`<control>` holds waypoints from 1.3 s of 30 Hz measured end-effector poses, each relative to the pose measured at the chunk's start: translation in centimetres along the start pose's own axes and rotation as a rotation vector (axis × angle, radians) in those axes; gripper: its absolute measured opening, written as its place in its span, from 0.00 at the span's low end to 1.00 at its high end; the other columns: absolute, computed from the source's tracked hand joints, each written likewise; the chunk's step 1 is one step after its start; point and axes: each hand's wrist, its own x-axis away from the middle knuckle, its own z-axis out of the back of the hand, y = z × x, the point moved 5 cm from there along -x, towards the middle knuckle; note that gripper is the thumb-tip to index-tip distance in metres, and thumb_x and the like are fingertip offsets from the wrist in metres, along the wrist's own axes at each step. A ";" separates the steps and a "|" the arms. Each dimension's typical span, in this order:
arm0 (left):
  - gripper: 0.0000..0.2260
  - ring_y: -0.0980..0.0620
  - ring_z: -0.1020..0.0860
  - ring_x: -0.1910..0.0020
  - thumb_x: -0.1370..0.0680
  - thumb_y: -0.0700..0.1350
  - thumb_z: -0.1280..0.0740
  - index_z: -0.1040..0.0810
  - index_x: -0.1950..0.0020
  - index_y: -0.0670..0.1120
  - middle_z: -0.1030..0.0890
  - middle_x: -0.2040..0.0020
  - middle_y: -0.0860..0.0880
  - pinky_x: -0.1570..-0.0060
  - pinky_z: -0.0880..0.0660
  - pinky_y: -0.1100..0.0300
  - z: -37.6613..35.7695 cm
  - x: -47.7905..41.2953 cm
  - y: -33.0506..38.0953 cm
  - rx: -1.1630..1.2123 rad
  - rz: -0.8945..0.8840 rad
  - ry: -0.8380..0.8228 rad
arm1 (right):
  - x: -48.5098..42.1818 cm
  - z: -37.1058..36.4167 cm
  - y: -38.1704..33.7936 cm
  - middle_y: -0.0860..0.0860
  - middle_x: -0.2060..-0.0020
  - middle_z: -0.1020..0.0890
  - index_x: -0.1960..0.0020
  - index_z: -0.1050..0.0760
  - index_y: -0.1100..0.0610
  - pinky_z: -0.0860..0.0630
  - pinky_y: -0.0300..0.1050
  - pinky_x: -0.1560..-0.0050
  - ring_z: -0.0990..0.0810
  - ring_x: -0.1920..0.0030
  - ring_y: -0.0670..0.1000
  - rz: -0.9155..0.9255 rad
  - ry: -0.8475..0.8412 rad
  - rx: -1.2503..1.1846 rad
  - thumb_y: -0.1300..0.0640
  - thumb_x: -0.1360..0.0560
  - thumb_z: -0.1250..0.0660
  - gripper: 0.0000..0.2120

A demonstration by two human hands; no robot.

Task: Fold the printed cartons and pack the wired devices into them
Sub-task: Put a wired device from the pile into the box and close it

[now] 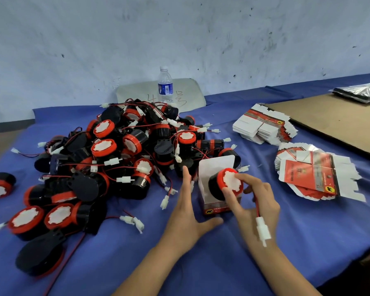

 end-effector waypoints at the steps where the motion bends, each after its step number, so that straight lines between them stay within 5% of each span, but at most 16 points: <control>1: 0.56 0.78 0.41 0.34 0.32 0.45 0.21 0.66 0.27 0.62 0.40 0.29 0.69 0.44 0.39 0.81 -0.2 -0.1 -0.4 -0.027 0.013 -0.038 | 0.1 -0.2 0.1 0.42 0.61 0.27 0.51 0.23 0.41 0.34 0.22 0.55 0.25 0.57 0.43 -0.008 -0.023 0.059 0.38 0.35 0.30 0.14; 4: 0.53 0.76 0.33 0.38 0.29 0.47 0.23 0.65 0.28 0.67 0.31 0.35 0.65 0.47 0.35 0.80 -0.6 -0.1 -0.5 -0.074 0.037 -0.056 | 0.1 -0.6 0.4 0.41 0.60 0.31 0.54 0.21 0.44 0.35 0.27 0.53 0.29 0.52 0.50 -0.023 -0.085 0.196 0.35 0.36 0.28 0.17; 7: 0.51 0.68 0.32 0.34 0.28 0.46 0.24 0.62 0.30 0.76 0.30 0.31 0.59 0.40 0.34 0.75 -0.3 0.1 -0.2 -0.078 0.023 0.002 | 0.3 -1.5 0.1 0.37 0.60 0.24 0.58 0.21 0.51 0.39 0.43 0.46 0.31 0.44 0.52 0.149 -0.189 0.355 0.41 0.34 0.27 0.14; 12: 0.45 0.70 0.36 0.33 0.25 0.44 0.28 0.57 0.31 0.78 0.36 0.30 0.60 0.40 0.37 0.78 -0.3 0.5 0.6 -0.196 -0.061 -0.015 | 0.0 -1.9 0.7 0.37 0.59 0.18 0.60 0.19 0.47 0.49 0.35 0.39 0.29 0.40 0.50 0.103 -0.331 0.316 0.37 0.28 0.38 0.17; 18: 0.20 0.69 0.41 0.30 0.21 0.38 0.34 0.24 0.33 0.57 0.47 0.22 0.51 0.38 0.39 0.77 0.1 0.7 1.6 -0.392 -0.161 0.069 | 0.5 -2.4 -0.1 0.30 0.48 0.22 0.49 0.18 0.45 0.44 0.43 0.36 0.33 0.37 0.46 0.148 -0.433 0.267 0.47 0.28 0.48 0.20; 20: 0.16 0.59 0.36 0.28 0.20 0.40 0.35 0.23 0.35 0.55 0.45 0.21 0.48 0.39 0.35 0.70 -0.1 0.6 1.3 -0.449 -0.100 0.056 | 0.4 -1.9 -0.3 0.31 0.47 0.23 0.47 0.20 0.47 0.41 0.38 0.37 0.32 0.40 0.44 0.130 -0.390 0.179 0.52 0.30 0.49 0.21; 22: 0.12 0.49 0.29 0.31 0.20 0.41 0.35 0.22 0.38 0.52 0.43 0.21 0.47 0.40 0.30 0.62 -0.4 0.4 1.2 -0.465 -0.050 0.031 | 0.1 -1.0 -0.7 0.37 0.53 0.20 0.52 0.22 0.50 0.34 0.33 0.47 0.28 0.51 0.45 0.140 -0.262 0.132 0.56 0.27 0.44 0.13; 26: 0.06 0.50 0.28 0.34 0.22 0.42 0.32 0.22 0.46 0.47 0.45 0.21 0.47 0.45 0.32 0.67 -0.3 0.0 1.2 -0.430 -0.015 0.046 | -0.1 0.3 -0.5 0.46 0.68 0.21 0.55 0.29 0.42 0.29 0.29 0.65 0.23 0.69 0.46 0.010 -0.011 -0.128 0.53 0.27 0.28 0.10; 30: 0.06 0.61 0.30 0.40 0.26 0.41 0.27 0.24 0.52 0.46 0.32 0.31 0.53 0.47 0.40 0.81 0.2 -0.1 0.8 -0.363 -0.051 0.100 | 0.0 1.0 -0.6 0.45 0.61 0.16 0.49 0.33 0.36 0.23 0.34 0.62 0.16 0.64 0.47 0.003 0.113 -0.274 0.52 0.26 0.30 0.16; 33: 0.07 0.66 0.33 0.45 0.27 0.43 0.26 0.23 0.53 0.48 0.31 0.37 0.55 0.48 0.39 0.82 0.2 0.2 1.0 -0.350 -0.068 0.129 | -0.2 1.0 -1.0 0.45 0.59 0.16 0.46 0.35 0.34 0.24 0.34 0.60 0.15 0.62 0.46 0.083 0.121 -0.266 0.54 0.22 0.36 0.15; 39: 0.12 0.50 0.25 0.42 0.27 0.51 0.27 0.29 0.49 0.57 0.32 0.36 0.51 0.59 0.20 0.54 -0.7 1.2 2.3 -0.515 -0.175 0.102 | -0.1 0.6 -0.2 0.40 0.61 0.18 0.41 0.31 0.45 0.27 0.28 0.61 0.19 0.60 0.39 0.148 0.052 -0.085 0.52 0.21 0.43 0.09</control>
